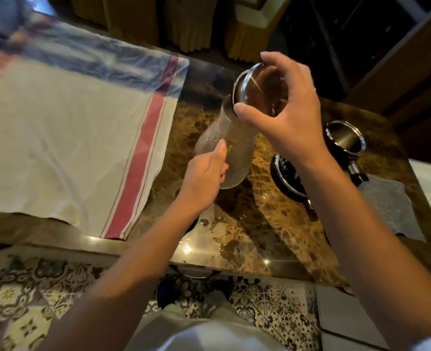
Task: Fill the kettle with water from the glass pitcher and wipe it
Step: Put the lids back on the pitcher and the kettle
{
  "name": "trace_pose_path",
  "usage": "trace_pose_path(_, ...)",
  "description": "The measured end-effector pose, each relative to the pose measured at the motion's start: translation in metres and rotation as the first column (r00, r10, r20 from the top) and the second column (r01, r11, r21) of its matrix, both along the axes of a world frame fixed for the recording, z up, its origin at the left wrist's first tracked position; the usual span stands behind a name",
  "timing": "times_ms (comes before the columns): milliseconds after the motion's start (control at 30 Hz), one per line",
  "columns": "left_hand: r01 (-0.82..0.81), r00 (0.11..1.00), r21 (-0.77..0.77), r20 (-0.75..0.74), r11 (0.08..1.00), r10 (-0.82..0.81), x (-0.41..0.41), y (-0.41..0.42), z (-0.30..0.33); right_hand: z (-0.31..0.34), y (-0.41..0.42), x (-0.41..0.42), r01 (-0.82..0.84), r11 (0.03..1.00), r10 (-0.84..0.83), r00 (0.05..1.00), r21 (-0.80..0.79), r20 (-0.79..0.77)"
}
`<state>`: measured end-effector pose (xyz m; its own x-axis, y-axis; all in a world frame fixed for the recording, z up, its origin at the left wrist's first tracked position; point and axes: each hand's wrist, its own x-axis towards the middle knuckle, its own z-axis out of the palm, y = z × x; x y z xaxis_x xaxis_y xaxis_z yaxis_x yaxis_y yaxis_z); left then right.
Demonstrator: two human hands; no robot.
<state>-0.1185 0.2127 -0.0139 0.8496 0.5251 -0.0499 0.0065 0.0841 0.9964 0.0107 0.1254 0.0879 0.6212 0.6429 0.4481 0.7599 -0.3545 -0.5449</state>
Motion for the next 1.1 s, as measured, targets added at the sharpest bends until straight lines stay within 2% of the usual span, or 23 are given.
trace_pose_path(300,-0.013,0.999,0.039,0.031,0.999,0.011,0.002,-0.001,-0.007,-0.003,0.009,0.008,-0.109,0.982,0.107,0.994,-0.154,-0.022)
trace_pose_path(1100,-0.031,0.999,0.041,0.027,0.999,0.030,0.004,-0.002,-0.010,-0.031,0.018,0.014,-0.142,0.973,0.122,0.985,-0.181,-0.120)
